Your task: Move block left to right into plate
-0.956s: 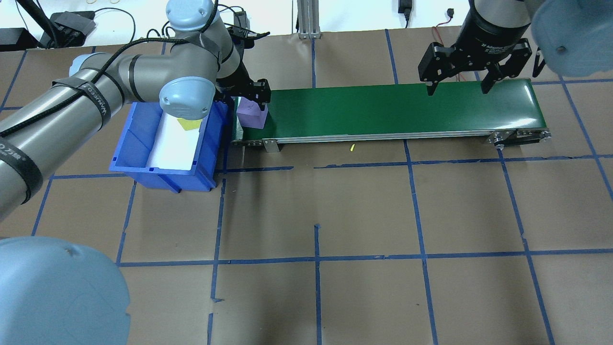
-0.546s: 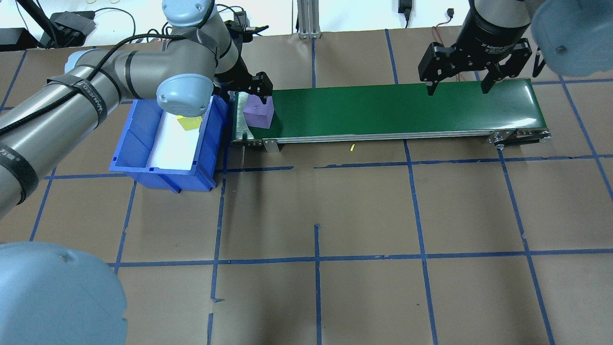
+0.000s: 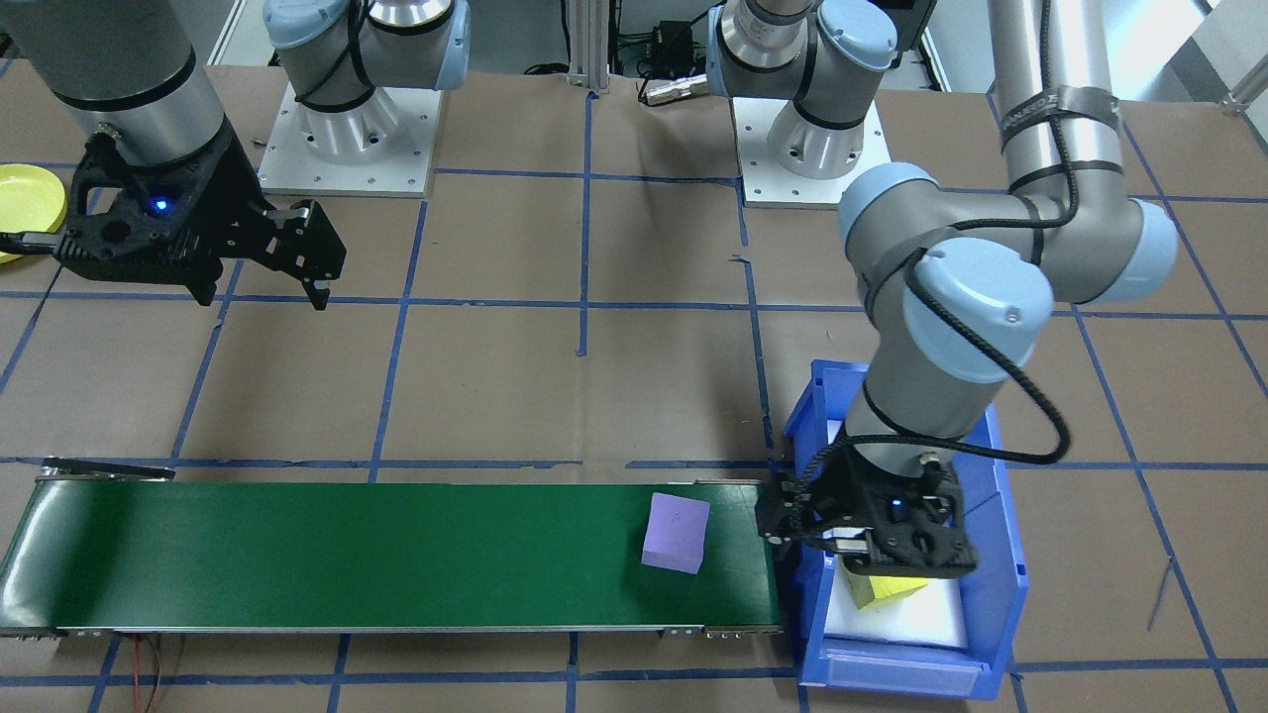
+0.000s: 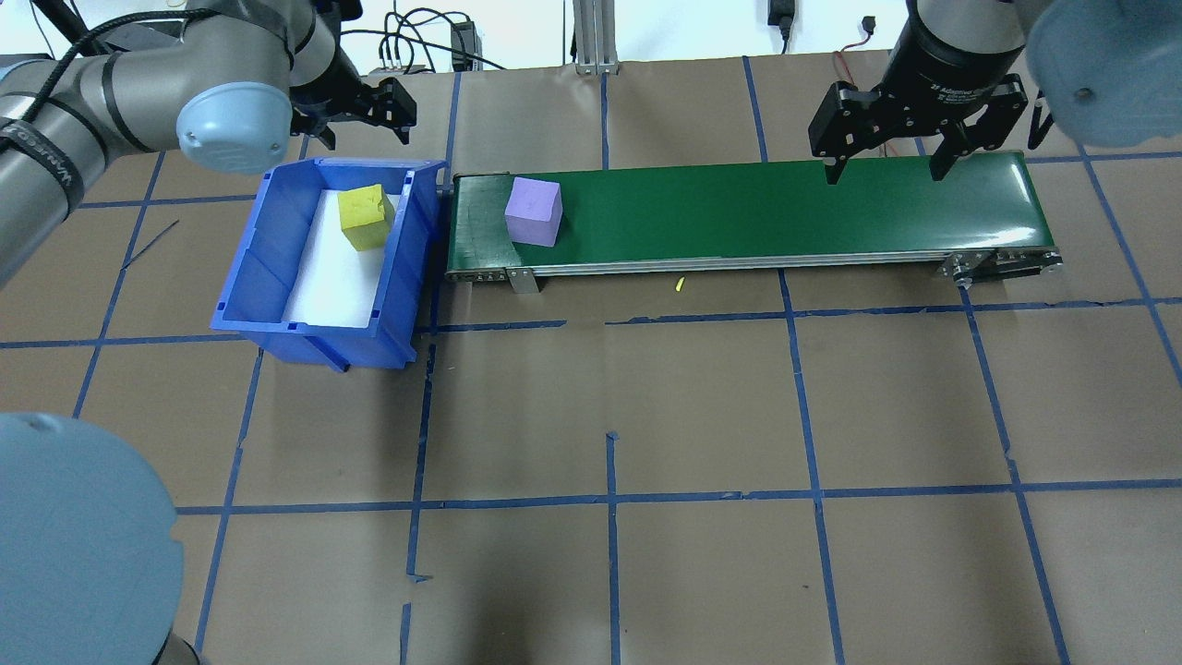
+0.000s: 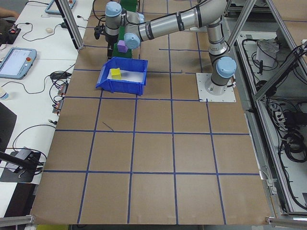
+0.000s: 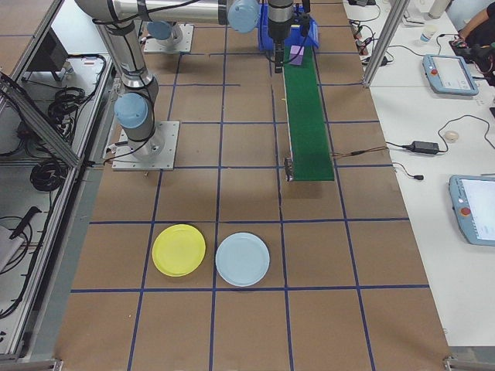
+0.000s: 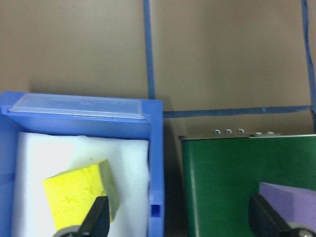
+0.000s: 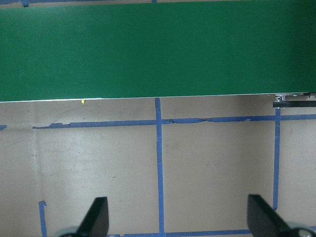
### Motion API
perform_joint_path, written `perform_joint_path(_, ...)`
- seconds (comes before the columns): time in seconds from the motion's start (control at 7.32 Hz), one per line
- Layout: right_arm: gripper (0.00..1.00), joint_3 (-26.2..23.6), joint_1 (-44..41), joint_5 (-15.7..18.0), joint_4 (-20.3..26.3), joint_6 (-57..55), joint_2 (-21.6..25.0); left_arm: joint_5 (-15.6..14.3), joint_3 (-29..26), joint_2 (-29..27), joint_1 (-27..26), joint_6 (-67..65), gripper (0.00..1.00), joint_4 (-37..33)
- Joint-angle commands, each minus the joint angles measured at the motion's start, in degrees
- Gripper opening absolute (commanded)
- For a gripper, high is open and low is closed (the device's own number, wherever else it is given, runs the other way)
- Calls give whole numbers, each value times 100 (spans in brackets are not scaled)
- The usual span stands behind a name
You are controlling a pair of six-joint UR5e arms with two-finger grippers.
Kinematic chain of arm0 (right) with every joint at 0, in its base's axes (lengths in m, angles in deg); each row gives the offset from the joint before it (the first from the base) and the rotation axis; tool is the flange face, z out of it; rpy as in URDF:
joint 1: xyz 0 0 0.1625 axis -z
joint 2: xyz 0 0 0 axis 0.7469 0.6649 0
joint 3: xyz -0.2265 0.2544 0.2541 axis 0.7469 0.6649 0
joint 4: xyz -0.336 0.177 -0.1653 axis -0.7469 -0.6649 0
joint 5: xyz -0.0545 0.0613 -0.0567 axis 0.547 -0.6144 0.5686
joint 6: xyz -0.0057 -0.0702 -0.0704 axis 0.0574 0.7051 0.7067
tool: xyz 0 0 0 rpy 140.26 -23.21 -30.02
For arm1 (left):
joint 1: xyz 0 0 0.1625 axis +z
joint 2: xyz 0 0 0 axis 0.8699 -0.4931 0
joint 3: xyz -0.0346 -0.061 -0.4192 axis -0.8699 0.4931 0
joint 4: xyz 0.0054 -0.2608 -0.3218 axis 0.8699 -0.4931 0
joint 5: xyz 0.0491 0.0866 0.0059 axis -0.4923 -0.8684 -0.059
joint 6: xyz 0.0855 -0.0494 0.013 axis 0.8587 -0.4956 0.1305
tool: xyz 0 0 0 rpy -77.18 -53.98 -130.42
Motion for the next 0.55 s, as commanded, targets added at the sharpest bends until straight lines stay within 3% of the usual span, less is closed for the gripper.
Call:
perform_joint_path(0.0,100,-181,9,-46,22,-26,-80,-29,129,-135,220,27,100,-2)
perform_joint_path(0.41,100,-665,9,-46,-126,-26,-72,40,200,-478,220,-499,100,60)
